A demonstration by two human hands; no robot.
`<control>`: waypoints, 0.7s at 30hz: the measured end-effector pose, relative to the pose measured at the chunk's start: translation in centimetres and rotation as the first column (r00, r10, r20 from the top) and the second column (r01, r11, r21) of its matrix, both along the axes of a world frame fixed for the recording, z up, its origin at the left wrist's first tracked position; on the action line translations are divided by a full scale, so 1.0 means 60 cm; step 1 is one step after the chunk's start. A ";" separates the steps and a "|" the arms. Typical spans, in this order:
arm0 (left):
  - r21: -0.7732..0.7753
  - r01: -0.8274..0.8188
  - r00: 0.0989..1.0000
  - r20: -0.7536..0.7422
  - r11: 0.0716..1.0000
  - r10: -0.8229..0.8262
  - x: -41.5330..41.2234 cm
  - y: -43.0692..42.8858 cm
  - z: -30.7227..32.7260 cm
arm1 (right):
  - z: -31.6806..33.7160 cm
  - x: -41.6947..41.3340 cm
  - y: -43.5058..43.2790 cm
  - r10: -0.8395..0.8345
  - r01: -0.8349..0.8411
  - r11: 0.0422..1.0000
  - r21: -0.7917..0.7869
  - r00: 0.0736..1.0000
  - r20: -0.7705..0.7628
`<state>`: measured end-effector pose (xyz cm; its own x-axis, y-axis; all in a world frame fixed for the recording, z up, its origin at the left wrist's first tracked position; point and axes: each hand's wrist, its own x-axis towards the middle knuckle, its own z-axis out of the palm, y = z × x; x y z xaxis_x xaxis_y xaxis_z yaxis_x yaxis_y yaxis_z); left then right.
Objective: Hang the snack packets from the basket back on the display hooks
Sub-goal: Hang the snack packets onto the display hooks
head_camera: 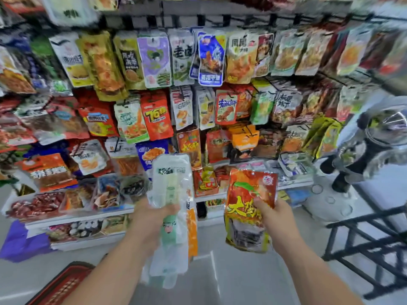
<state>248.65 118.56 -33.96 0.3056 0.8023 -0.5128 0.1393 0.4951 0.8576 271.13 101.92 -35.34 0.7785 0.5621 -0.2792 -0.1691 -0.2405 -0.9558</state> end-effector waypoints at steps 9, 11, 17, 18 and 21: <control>0.006 -0.139 0.990 -0.011 0.990 0.139 0.079 0.073 -0.015 | -0.011 0.096 0.116 0.109 -0.105 0.989 -0.107 0.993 0.037; -0.004 -0.154 0.988 0.000 0.988 0.154 0.088 0.093 -0.021 | -0.014 0.103 0.145 0.158 -0.151 0.982 -0.112 0.986 0.056; -0.050 -0.157 0.988 -0.012 0.986 0.157 0.109 0.162 -0.044 | -0.035 0.126 0.234 0.219 -0.205 0.970 -0.133 0.970 0.104; -0.055 -0.166 0.986 -0.018 0.985 0.165 0.113 0.173 -0.050 | -0.041 0.130 0.249 0.239 -0.221 0.964 -0.145 0.964 0.118; -0.066 -0.204 0.979 -0.041 0.977 0.202 0.124 0.192 -0.065 | -0.072 0.142 0.292 0.275 -0.259 0.946 -0.196 0.960 0.055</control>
<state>256.09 130.09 -37.88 0.1217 0.8079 -0.5766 0.0580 0.5742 0.8167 279.65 119.45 -39.67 0.6313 0.6966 -0.3409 0.0012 -0.4404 -0.8978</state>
